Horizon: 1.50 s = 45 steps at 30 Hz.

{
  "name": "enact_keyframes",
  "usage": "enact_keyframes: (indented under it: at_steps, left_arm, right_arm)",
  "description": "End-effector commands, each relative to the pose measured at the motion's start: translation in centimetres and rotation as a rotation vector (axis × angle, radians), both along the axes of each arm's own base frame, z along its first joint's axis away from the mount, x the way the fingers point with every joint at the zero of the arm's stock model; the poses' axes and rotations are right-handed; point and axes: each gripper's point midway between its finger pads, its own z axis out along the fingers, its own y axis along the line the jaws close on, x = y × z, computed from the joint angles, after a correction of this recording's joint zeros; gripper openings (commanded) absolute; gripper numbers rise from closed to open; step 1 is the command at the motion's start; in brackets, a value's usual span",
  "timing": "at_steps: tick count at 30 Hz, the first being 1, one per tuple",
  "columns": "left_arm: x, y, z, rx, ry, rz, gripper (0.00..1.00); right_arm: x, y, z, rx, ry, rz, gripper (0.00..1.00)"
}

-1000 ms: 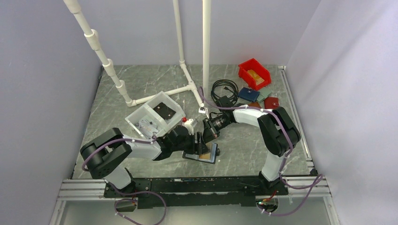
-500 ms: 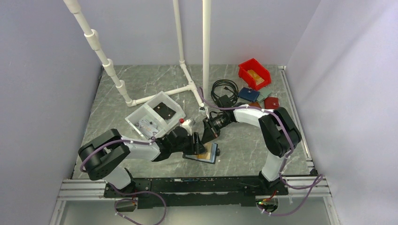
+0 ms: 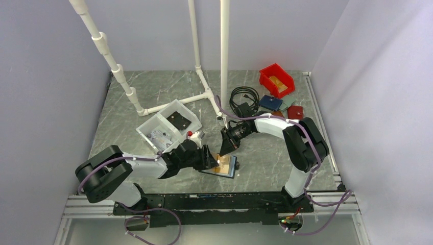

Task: Take the credit cards out of the card holder
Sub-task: Remove the credit card from the card holder.

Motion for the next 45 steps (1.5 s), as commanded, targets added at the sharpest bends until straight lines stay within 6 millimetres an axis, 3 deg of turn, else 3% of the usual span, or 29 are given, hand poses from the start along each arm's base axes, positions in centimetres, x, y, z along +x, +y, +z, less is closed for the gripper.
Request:
enact_keyframes:
  at_steps: [1,11,14,21,28,39,45]
  left_arm:
    - [0.2,0.6,0.4,-0.031,0.015,0.035,0.49]
    - [0.8,1.9,0.3,-0.054,0.034,0.088,0.29]
    - [0.9,2.1,0.6,-0.063,0.022,0.091,0.00]
    - [1.1,2.4,3.6,-0.197,-0.091,0.098,0.00]
    - [1.0,1.7,6.9,-0.308,-0.182,0.057,0.00]
    - [0.8,1.5,9.0,-0.407,-0.232,0.044,0.00]
    - [0.5,1.3,9.9,-0.439,-0.239,0.030,0.00]
  right_arm:
    - [0.9,0.2,-0.1,-0.017,-0.041,0.007,0.20]
    - [0.5,0.2,-1.1,-0.051,-0.027,0.028,0.19]
    - [0.2,0.3,-1.0,-0.042,-0.021,0.048,0.20]
    - [-1.7,0.8,1.1,0.083,0.016,0.157,0.22]
    - [-1.6,0.9,0.4,0.060,0.051,0.132,0.23]
    - [-1.6,1.1,0.8,0.076,0.056,0.129,0.30]
    - [-0.7,0.7,-0.7,-0.007,0.028,0.086,0.32]
